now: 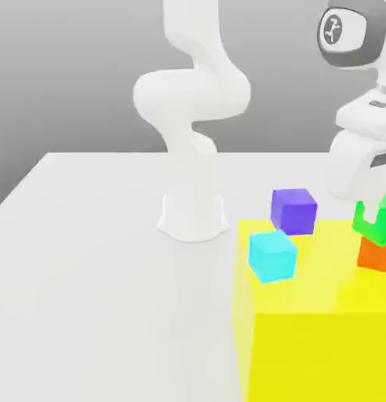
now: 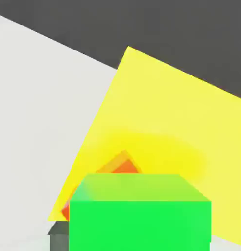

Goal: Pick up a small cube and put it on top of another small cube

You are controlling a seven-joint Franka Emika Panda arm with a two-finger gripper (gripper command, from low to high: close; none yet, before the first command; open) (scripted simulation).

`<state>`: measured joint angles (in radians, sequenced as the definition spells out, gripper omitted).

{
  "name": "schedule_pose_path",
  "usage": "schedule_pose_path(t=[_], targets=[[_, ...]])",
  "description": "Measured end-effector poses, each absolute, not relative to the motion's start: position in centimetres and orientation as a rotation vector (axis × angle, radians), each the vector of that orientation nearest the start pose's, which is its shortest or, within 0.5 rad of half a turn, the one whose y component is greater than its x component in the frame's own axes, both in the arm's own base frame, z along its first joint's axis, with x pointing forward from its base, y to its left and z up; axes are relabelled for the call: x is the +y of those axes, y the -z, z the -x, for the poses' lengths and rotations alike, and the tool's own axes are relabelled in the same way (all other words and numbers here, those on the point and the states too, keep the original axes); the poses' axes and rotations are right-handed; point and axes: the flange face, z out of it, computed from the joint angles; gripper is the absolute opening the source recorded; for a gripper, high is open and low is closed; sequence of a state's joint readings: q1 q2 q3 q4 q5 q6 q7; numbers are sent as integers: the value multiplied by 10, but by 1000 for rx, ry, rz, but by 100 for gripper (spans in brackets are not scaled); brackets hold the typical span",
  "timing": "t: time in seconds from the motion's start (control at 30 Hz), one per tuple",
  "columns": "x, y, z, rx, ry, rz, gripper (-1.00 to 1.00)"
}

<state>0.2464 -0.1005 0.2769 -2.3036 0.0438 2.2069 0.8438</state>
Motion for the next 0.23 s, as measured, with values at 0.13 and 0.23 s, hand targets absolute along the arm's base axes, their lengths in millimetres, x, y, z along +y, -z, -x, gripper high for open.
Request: schedule_pose_path(t=[0.13, 0.23], targets=[[251, -390, -429, 534, -2, 3095, 100], [251, -432, -430, 532, 0, 3096, 100]])
